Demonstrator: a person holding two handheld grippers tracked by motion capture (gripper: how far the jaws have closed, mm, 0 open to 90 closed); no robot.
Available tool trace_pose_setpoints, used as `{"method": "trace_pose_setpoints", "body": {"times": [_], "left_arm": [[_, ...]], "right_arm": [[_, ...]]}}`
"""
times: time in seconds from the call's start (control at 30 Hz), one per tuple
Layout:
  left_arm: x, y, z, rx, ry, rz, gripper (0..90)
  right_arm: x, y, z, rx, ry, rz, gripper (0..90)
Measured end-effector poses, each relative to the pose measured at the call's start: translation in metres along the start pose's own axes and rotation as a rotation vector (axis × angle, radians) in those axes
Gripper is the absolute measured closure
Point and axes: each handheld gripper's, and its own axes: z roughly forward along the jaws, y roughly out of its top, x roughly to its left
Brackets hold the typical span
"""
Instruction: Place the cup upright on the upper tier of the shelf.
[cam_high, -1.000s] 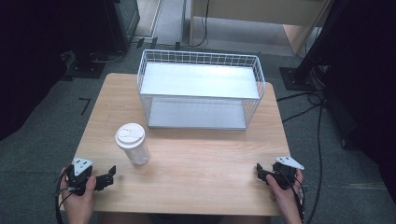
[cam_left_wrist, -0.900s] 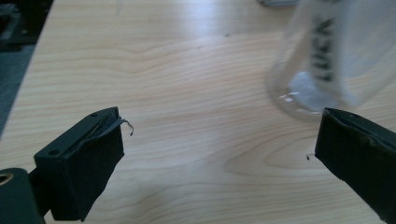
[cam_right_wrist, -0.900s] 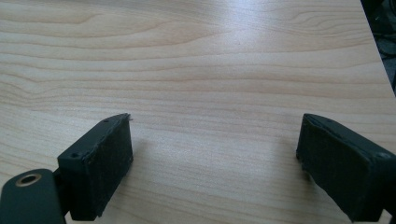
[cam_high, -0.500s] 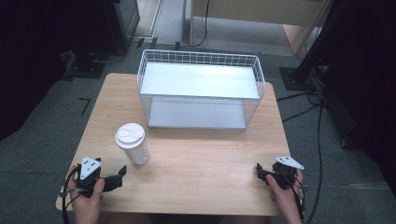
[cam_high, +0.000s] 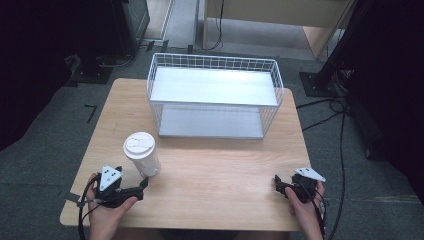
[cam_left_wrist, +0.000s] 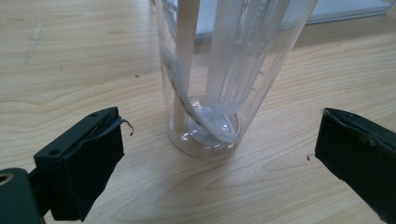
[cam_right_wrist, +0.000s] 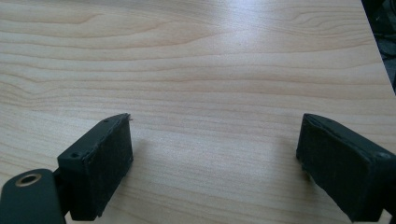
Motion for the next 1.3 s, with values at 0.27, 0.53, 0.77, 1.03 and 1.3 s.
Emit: {"method": "trace_pose_setpoints", "body": {"times": [0.27,0.53,0.77,1.03,1.3], "left_arm": [[-0.005,0.006,0.005,-0.014,0.009,-0.023,1.7],[-0.01,0.024,0.01,-0.04,0.002,-0.029,1.7],[-0.014,0.033,0.015,-0.05,-0.006,-0.032,2.0],[-0.015,0.036,0.02,-0.064,0.028,-0.045,5.0],[-0.017,0.042,0.025,-0.079,0.073,-0.029,7.2]], "right_arm": [[0.0,0.0,0.0,0.0,0.0,-0.002,10.6],[0.0,0.0,0.0,0.0,0.0,-0.002,10.6],[0.0,0.0,0.0,0.001,0.0,-0.002,10.6],[0.0,0.0,0.0,0.001,0.0,0.0,10.6],[0.0,0.0,0.0,0.001,0.003,-0.003,10.6]]}}
